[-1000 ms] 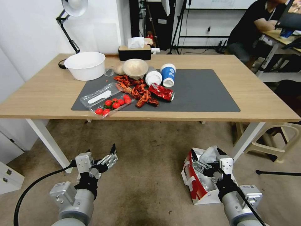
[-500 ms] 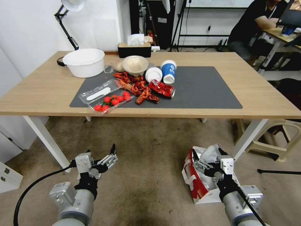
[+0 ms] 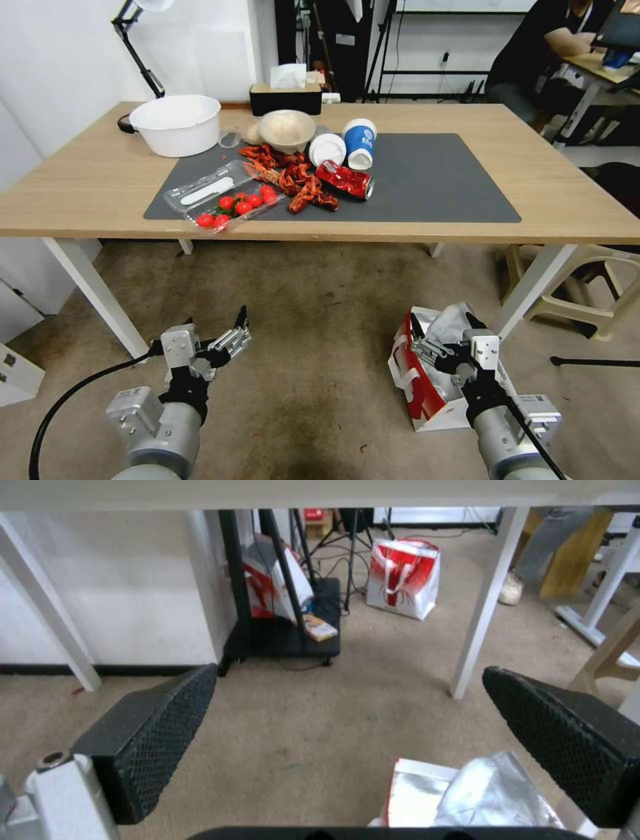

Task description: Pick up the food delivery bag from the floor and place it on the table.

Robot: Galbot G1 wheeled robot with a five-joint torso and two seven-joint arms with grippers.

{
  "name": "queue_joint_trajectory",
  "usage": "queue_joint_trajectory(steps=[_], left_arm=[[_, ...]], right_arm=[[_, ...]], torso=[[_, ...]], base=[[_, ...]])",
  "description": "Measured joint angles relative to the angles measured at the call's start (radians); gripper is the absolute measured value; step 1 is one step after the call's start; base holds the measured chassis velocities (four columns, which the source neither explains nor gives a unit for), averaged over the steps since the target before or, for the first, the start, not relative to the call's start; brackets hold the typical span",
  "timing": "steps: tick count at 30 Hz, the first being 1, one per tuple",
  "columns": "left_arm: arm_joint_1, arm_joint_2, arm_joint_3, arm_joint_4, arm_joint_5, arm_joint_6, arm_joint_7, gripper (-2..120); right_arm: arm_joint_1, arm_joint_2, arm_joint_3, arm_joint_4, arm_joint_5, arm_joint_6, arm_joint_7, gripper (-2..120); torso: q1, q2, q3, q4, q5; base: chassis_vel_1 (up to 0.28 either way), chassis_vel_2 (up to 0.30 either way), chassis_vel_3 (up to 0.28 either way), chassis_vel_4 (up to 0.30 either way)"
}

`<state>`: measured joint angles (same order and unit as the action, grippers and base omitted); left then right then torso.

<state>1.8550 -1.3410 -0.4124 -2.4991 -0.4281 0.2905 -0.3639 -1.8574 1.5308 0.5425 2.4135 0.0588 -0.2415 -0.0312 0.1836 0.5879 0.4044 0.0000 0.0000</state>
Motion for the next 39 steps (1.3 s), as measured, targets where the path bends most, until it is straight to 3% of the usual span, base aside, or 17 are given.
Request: queue_joint_trajectory(steps=[7, 39], left_arm=[[-0.002, -0.003, 0.004, 0.007, 0.001, -0.001, 0.000, 100], [0.014, -0.005, 0.007, 0.016, 0.010, -0.023, 0.002, 100]], right_arm=[[0.002, 0.002, -0.001, -0.011, 0.008, 0.039, 0.006, 100], [0.002, -0.001, 0.015, 0.000, 0.014, 0.017, 0.001, 100]], torso=[[-0.013, -0.033, -0.020, 0.0000, 0.0000], [-0.059, -0.162, -0.103, 0.0000, 0.0000]], base=[[0.000, 0.000, 0.000, 0.000], [0.000, 0.000, 0.000, 0.000]])
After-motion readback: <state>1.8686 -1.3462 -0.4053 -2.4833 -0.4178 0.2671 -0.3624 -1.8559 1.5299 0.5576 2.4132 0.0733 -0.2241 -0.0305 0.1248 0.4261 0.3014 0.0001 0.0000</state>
